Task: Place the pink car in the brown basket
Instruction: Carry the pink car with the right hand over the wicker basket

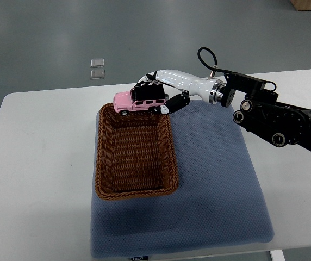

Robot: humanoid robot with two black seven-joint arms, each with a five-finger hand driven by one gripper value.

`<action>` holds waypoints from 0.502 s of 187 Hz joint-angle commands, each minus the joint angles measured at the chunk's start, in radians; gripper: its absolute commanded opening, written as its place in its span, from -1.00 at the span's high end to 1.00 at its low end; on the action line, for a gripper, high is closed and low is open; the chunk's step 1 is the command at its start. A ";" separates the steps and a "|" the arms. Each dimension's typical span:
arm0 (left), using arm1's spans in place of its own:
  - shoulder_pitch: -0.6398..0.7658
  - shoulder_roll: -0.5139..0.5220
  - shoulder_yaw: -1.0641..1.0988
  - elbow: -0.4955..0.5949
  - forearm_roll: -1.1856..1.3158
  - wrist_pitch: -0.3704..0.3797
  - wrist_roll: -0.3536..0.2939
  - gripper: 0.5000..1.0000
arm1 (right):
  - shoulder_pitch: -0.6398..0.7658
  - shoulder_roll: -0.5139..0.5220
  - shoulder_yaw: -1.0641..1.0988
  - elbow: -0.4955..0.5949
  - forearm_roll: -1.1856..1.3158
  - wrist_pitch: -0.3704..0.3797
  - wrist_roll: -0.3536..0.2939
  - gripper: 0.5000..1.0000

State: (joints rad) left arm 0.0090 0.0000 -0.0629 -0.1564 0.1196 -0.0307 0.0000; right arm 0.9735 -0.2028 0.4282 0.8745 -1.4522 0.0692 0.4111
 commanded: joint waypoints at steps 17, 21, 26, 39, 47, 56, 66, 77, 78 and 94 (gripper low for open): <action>0.000 0.000 0.000 0.000 0.000 0.000 0.000 -1.00 | -0.009 0.060 -0.060 -0.068 -0.001 -0.008 -0.005 1.00; 0.000 0.000 0.000 0.000 0.000 0.000 0.000 -1.00 | -0.010 0.072 -0.063 -0.075 -0.001 -0.008 -0.005 1.00; 0.000 0.000 0.000 0.000 0.000 0.000 0.000 -1.00 | -0.010 0.080 -0.063 -0.084 -0.001 -0.008 -0.005 1.00; 0.000 0.000 0.000 0.000 0.000 0.000 0.000 -1.00 | -0.013 0.086 -0.065 -0.101 -0.001 -0.009 -0.006 1.00; 0.000 0.000 0.000 0.000 0.000 0.000 0.000 -1.00 | -0.019 0.088 -0.063 -0.111 -0.001 -0.009 -0.005 1.00; 0.000 0.000 0.000 0.000 0.000 0.000 0.000 -1.00 | -0.021 0.091 -0.063 -0.123 0.001 -0.009 -0.005 0.97; 0.000 0.000 0.000 0.000 0.000 0.000 0.000 -1.00 | -0.025 0.091 -0.065 -0.126 0.001 -0.009 -0.006 0.83; 0.000 0.000 0.000 0.000 0.000 0.000 0.000 -1.00 | -0.029 0.091 -0.065 -0.126 0.001 -0.009 -0.005 0.69; 0.000 0.000 0.000 0.000 0.000 0.000 0.000 -1.00 | -0.029 0.091 -0.065 -0.126 0.001 -0.009 -0.005 0.69; 0.000 0.000 0.000 0.000 0.000 0.000 0.000 -1.00 | -0.039 0.091 -0.063 -0.126 0.003 -0.009 -0.005 0.43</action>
State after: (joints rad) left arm 0.0089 0.0000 -0.0629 -0.1565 0.1196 -0.0307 0.0000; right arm 0.9441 -0.1124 0.3638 0.7493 -1.4515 0.0597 0.4060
